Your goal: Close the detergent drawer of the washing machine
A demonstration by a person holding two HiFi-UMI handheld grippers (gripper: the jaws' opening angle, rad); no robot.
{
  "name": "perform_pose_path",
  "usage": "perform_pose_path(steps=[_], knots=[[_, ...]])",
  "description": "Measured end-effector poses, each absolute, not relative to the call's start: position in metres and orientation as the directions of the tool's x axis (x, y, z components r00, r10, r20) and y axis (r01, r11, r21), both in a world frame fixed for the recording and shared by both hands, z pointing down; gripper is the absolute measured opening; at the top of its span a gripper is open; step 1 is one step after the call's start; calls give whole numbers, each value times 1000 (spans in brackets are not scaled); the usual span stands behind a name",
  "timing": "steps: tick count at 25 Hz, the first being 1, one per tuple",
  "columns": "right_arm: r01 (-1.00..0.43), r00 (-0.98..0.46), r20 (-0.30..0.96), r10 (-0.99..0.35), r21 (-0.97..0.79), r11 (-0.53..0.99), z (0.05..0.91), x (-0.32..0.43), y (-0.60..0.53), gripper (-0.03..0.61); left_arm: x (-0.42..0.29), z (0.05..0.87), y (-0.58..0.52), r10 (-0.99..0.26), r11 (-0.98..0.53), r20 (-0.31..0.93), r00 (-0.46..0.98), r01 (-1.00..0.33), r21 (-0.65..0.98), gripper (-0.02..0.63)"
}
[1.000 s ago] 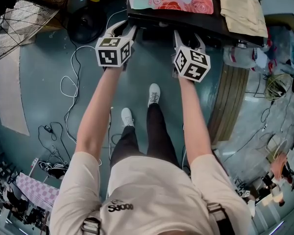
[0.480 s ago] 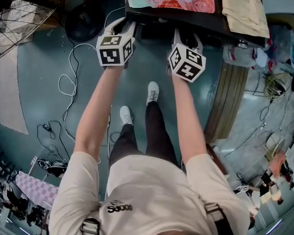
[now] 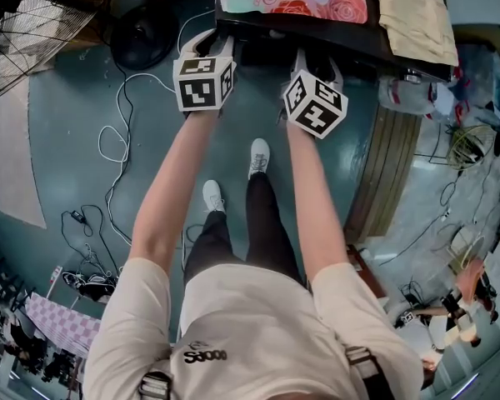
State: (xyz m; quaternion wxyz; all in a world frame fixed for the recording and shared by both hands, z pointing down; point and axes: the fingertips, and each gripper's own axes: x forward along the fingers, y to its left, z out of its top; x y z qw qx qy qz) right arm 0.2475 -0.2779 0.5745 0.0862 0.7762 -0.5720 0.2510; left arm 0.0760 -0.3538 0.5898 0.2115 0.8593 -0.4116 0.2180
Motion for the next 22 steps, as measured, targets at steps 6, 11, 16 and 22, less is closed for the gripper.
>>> perform_pose_path(steps=[6,11,16,22], knots=[[-936,214,486,-847,-147,-320,574,247,-279,172,75,589,-353,-650,-544,544,531,-825,155,127],[-936,219,481,-849,-142,-323,572,246,-279,172,74,588,-353,-654,-543,542,528,-826,151,127],[-937,214,478,-852,-146,-317,573,247,-278,172,75,588,-353,-656,-537,530,537,-826,173,123],[-941,201,486,-850,-145,-306,574,248,-276,173,75,589,-351,-651,-528,545,529,-831,176,121]])
